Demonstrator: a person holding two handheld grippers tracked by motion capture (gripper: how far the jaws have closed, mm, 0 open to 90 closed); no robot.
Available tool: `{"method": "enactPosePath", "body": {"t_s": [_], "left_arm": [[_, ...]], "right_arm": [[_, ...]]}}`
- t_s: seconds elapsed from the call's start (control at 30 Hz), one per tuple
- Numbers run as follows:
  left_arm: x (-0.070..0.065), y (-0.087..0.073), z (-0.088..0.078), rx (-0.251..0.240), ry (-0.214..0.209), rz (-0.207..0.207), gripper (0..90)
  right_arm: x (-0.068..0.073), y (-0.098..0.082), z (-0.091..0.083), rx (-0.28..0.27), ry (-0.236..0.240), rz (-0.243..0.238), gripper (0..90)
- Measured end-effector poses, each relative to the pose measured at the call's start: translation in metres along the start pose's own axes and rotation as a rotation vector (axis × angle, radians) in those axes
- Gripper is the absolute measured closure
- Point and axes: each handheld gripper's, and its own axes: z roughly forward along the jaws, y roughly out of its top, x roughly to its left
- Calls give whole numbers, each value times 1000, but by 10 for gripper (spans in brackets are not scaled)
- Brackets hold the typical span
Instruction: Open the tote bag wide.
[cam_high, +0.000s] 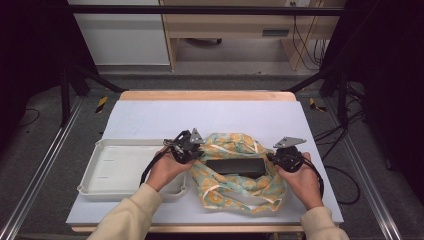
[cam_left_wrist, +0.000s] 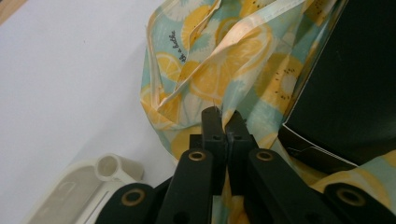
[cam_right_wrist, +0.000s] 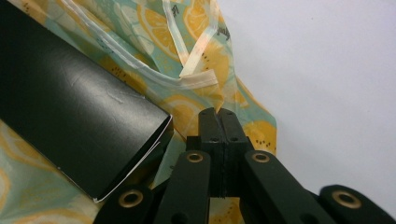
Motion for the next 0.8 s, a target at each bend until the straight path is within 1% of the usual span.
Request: {"method": "enactPosePath", "body": {"t_s": [0.07,0.1,0.23,0.3,0.33,0.37,0.47,0.53,0.63,0.7,0.8], "left_arm": [[1,-1,2,5,0,-4,900],[1,-2,3,14,1,-1,900],[1,-2,7,22,-3,4,900],[1,-1,8,26,-1,6,900],[1,-1,9,22,-2,0,899],[2,0,10,27,-1,2,899],[4,0,14,27,12,-11,899],[6,1,15,24,11,-15,899],[7,2,15,17,17,-20,899],[8,2,16,21,20,-20,899],[8,3,18,30,18,-16,899]], "right_arm": [[0,-1,1,8,5,0,900],[0,-2,2,9,9,2,900],[-1,-6,5,19,22,15,900],[-2,-8,5,26,25,31,900],[-3,-9,6,27,29,27,900],[-3,-10,6,32,29,39,900],[-3,-12,7,38,35,48,900],[-2,-12,8,42,39,38,900],[-2,-13,8,47,45,43,900],[-1,-14,9,41,46,46,900],[0,-17,8,51,51,48,900]]}}
